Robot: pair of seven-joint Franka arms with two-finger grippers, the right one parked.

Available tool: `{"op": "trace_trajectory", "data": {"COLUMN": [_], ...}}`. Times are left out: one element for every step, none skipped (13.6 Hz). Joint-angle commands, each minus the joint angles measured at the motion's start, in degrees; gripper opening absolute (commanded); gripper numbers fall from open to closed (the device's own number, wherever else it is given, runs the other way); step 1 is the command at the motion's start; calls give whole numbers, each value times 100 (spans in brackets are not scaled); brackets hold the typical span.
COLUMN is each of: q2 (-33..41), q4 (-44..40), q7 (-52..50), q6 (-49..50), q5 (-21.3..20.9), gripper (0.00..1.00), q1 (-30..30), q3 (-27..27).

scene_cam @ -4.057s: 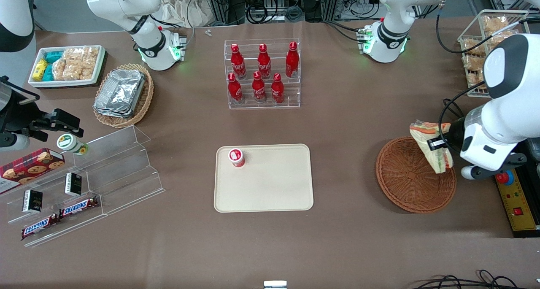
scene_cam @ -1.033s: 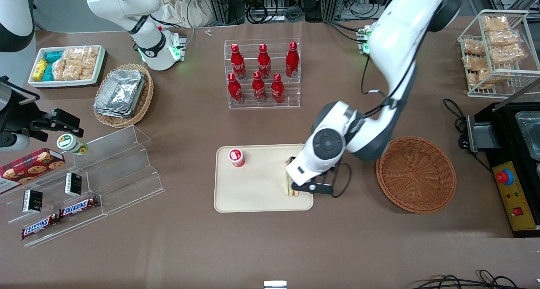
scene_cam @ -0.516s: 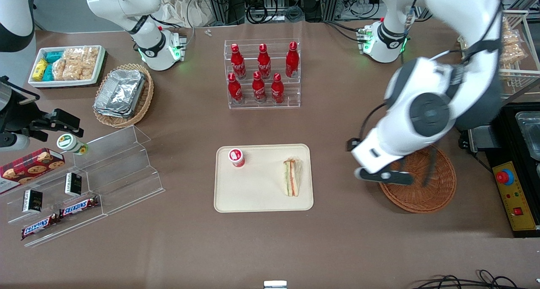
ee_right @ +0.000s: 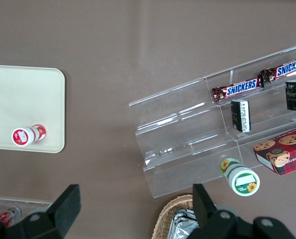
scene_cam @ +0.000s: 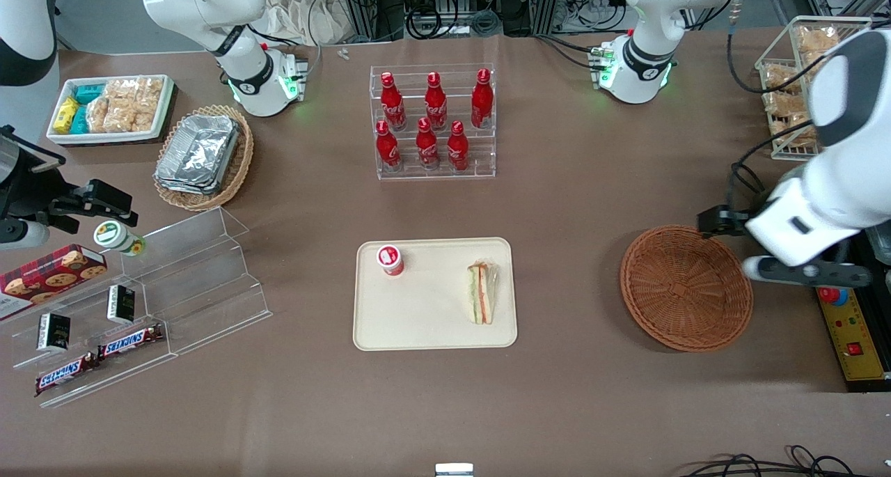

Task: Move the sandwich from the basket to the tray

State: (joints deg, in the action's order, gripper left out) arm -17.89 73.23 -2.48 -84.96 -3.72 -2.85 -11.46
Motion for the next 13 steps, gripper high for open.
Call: {"op": "trace_trajectory", "data": {"q2": [162,276,312,303,303,303,303,294,294,303,321,329,338], "q4": [130,148,165,165,165,174,174,174,165,157,156,156,156], "q7": [115,168,221,239,239,239,239,213,213,230,239,230,230], "q6": [76,172,243,243,252,252,252,252,261,261,261,261,261], "q5": [-181,-251,-252,-209,-234,-252,-261,-252,-252,-226,-174,-164,-138], "gripper": [100,100,100,100,100,100,100,100,100,100,100,100,100], "q1": [-355,-382,-435,-540,-558,-567,-567,-567,-611,-672,-707,-734,-812], "q3": [-67,-67,-67,-76,-76,-76,-67,-58,-49,-49,-49,-41,-41]}}
